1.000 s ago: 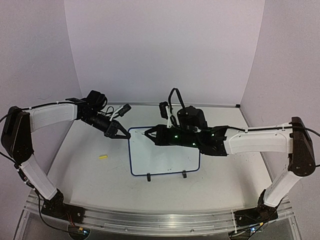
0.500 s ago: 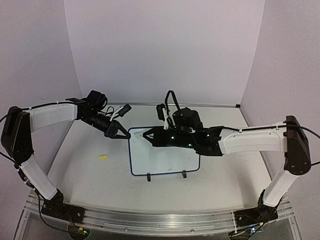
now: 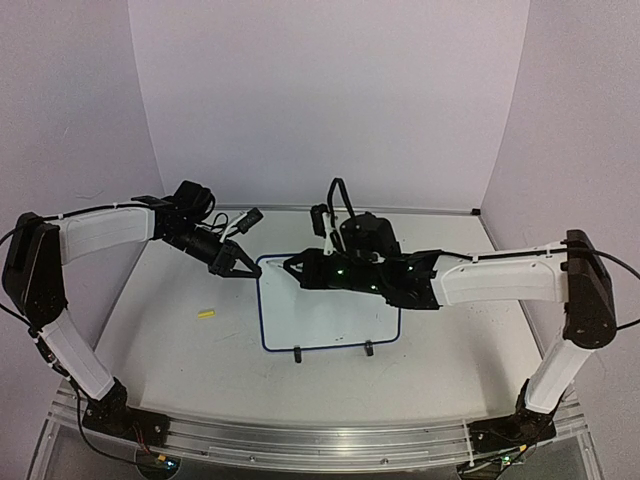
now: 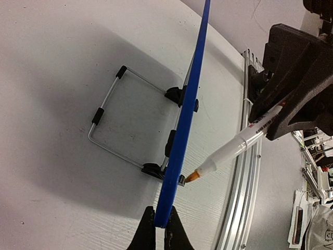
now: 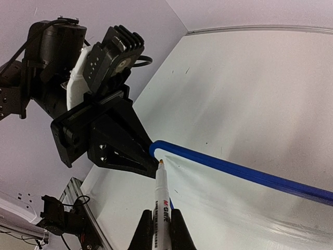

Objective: Write a sentence on the whiteboard

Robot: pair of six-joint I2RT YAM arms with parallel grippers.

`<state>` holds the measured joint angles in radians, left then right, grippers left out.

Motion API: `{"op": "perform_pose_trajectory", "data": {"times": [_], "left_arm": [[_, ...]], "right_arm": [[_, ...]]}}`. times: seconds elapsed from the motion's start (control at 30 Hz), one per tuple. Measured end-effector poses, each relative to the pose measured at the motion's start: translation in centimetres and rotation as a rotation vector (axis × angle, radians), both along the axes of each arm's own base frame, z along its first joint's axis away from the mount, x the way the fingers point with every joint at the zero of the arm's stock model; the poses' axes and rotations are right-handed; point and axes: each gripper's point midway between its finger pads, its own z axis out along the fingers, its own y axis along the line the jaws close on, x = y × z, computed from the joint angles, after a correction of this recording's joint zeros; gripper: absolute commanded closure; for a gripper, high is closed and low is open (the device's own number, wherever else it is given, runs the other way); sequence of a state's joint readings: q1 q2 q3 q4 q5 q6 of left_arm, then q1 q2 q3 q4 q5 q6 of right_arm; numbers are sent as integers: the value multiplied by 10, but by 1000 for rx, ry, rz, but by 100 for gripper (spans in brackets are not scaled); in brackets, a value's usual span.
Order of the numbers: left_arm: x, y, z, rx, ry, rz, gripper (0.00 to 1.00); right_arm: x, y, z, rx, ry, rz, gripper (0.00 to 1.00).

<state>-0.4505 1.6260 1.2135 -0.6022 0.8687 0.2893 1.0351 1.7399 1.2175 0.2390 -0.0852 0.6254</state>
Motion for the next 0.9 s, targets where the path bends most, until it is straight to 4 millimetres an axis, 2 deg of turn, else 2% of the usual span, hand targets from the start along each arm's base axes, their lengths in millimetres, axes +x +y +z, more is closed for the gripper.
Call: {"op": "perform_pose_trajectory", "data": {"times": [0.63,0.9], "left_arm": [[0,0,-1,4,-3,1,100],[0,0,-1,6,-5,2,100]], "right_arm": [[5,-2,-6,-9,9,-52,100],[1,-9,-16,-19,30,-63,100]]}}
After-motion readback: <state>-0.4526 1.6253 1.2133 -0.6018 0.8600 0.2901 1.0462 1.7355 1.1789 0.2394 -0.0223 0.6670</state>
